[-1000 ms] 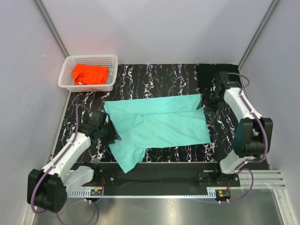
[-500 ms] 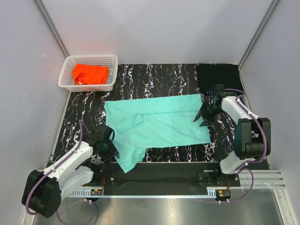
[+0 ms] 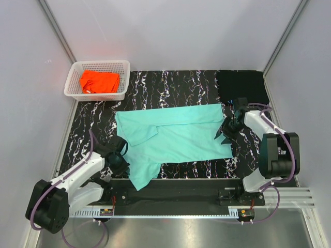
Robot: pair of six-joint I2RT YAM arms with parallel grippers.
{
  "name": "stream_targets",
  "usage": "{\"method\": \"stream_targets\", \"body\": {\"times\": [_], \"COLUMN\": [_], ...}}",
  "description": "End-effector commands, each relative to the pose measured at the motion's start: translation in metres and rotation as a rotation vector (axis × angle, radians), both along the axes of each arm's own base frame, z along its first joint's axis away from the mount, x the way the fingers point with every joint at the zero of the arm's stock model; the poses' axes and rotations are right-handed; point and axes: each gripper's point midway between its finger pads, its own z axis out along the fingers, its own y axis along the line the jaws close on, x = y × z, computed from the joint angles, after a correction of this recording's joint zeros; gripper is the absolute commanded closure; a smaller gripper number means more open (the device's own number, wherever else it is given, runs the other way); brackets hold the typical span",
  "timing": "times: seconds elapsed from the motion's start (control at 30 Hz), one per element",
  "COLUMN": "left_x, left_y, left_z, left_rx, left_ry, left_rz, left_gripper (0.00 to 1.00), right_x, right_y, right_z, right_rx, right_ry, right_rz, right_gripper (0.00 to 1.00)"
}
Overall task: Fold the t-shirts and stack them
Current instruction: Fold the tshirt
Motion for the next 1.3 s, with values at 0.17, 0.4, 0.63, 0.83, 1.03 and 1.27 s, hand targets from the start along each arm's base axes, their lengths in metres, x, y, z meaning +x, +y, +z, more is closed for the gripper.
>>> {"method": "stream_targets", "body": {"times": [0.17, 0.4, 0.63, 0.83, 1.03, 1.27], "left_x": [0.038, 0.048, 0.065, 0.066, 0.069, 0.072], "left_y": [0.007, -0.006, -0.017, -0.018, -0.019, -0.025], "left_z": [0.007, 0.025, 0.050, 0.053, 0.058, 0.066], "left_rx": [0.072, 0.019, -0.028, -0.034, -0.040, -0.066], "left_ry": [-0.151, -0.197, -0.286, -0.300, -0.316, -0.330], "left_rz": [-0.035, -0.106, -0.156, -0.169, -0.168, -0.185], "left_gripper": [1.00, 1.00, 1.00, 1.00, 1.00, 1.00], "right_x": [-0.023, -0.057, -0.066, -0.074, -0.078, -0.067], "right_y": [-0.031, -0.049, -0.061, -0.060, -0.065, -0.071], "right_z": [-0.008, -0.013, -0.024, -0.032, -0.040, -0.049], "right_rx": [-0.057, -0.110, -0.148, -0.131, -0.167, -0.190], "right_ry": [0.032, 0.067, 0.103, 0.136, 0.155, 0.146], "right_rz": [-0.193, -0.280, -0.345, -0.378, -0.388, -0.382], "right_gripper": [0.50, 0.54, 0.62, 0.62, 0.61, 0.61]}}
